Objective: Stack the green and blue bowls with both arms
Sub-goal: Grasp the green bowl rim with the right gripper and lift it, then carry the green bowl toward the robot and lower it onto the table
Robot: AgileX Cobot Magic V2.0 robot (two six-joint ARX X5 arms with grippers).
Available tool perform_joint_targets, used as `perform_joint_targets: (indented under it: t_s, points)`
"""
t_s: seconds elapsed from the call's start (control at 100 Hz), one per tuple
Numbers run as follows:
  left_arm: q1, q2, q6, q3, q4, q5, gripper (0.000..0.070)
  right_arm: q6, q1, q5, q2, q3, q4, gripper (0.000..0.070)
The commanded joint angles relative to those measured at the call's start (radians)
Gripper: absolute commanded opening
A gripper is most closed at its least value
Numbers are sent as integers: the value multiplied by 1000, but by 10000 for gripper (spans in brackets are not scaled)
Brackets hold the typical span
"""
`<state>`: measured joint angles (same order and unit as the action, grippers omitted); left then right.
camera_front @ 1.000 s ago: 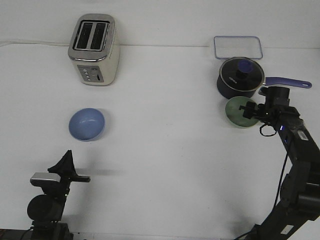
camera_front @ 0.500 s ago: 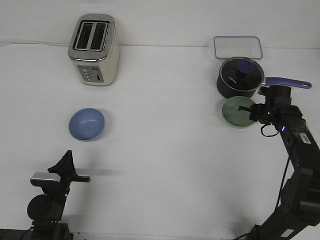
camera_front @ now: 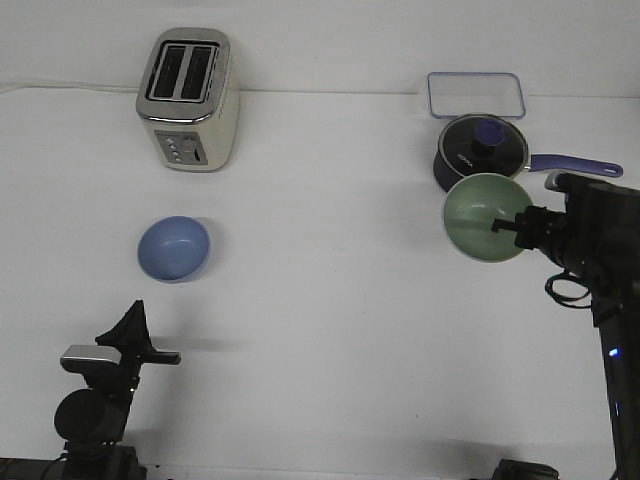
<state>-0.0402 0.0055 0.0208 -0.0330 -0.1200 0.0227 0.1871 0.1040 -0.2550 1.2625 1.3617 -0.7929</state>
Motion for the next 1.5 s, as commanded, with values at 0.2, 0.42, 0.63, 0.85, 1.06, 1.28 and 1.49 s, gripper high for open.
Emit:
perform_joint_targets:
  t_s: [0.2,0.42,0.63,0.85,1.06,1.28,1.49]
  points:
    - [1,-1,6,19,-13,-1,14,55,-183,-6,-188,-197,-6,0]
    - [1,-1,6,19,-13,-1,14,175,-409,15,-248,-417,96,0]
    - [1,-1,7,19,-13,-1,14,225,-620,129,-187,-493,185,0]
    - [1,-1,13,19,-13,-1,14,235,-737,170,-51,-493,262,0]
    - [1,-1,19,19,-13,-1,14,235,-768,206,54,-493,327,0]
    - [1,-1,19,19,-13,-1,14,231,-768,207,122,-493,351,0]
    - [1,-1,19,19,-14,-1,14,228,-769,204,173,-493,352,0]
